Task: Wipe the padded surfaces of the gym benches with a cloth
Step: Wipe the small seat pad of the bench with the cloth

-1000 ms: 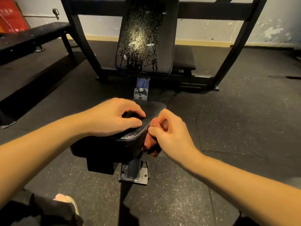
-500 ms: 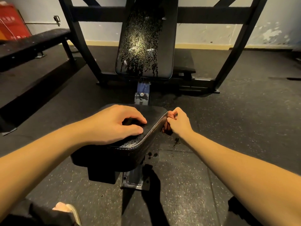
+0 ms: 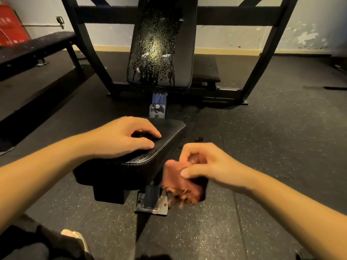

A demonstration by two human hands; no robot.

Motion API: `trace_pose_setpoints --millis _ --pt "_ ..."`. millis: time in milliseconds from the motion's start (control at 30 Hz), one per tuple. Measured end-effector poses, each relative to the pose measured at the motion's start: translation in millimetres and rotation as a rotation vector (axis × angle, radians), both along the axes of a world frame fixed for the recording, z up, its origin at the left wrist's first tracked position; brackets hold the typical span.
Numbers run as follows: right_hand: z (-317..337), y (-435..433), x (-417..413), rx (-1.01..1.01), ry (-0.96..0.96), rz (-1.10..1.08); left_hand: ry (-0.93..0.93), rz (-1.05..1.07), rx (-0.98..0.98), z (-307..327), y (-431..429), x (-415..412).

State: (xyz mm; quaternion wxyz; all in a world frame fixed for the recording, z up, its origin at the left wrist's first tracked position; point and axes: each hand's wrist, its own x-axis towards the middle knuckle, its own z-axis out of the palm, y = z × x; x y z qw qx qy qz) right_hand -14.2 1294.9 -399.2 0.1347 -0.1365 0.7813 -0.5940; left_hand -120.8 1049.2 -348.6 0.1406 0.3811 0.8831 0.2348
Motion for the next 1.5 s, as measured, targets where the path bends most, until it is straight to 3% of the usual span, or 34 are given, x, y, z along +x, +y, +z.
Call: trace_pose_setpoints --millis 133,200,367,467,567,733,933,1167,1233,1367,1500 --pt "-13.8 18.5 -30.1 0.131 -0.137 -0.532 0.001 0.040 -0.028 2.6 -3.0 4.4" --pt "-12.7 2.2 -39.0 0.128 -0.142 -0.626 0.019 0.074 -0.008 3.3 -3.2 7.0" --pt "-9.2 -49.8 -11.7 -0.174 -0.118 -0.578 0.144 0.140 0.059 4.6 -5.9 13.1" --pt "-4.8 -48.5 14.4 -0.284 -0.185 -0.365 0.135 0.128 0.038 6.4 -6.4 13.9" --pt "3.0 -30.8 25.3 -0.197 -0.220 -0.225 0.126 0.115 0.014 8.8 -6.2 15.1" --pt "39.8 -8.7 23.7 0.047 -0.099 -0.398 0.062 0.153 -0.040 29.6 -20.7 30.2" --pt "78.1 -12.1 10.5 0.044 0.055 -0.489 0.038 0.199 -0.139 52.0 -51.3 41.1" --pt "93.9 -35.1 -42.4 -0.009 0.083 -0.538 -0.014 0.249 0.208 55.6 -58.6 4.8" --pt "93.1 -41.7 -62.8 0.137 0.173 -0.553 -0.027 0.213 0.189 54.3 -51.9 -21.3" --pt "61.7 -59.5 -90.7 0.650 0.330 -0.565 -0.037 0.181 0.024 34.5 -51.6 -67.6" --pt "39.3 -80.4 -82.8 0.546 0.237 -0.454 -0.154 0.068 -0.050 17.1 -64.1 -98.2"
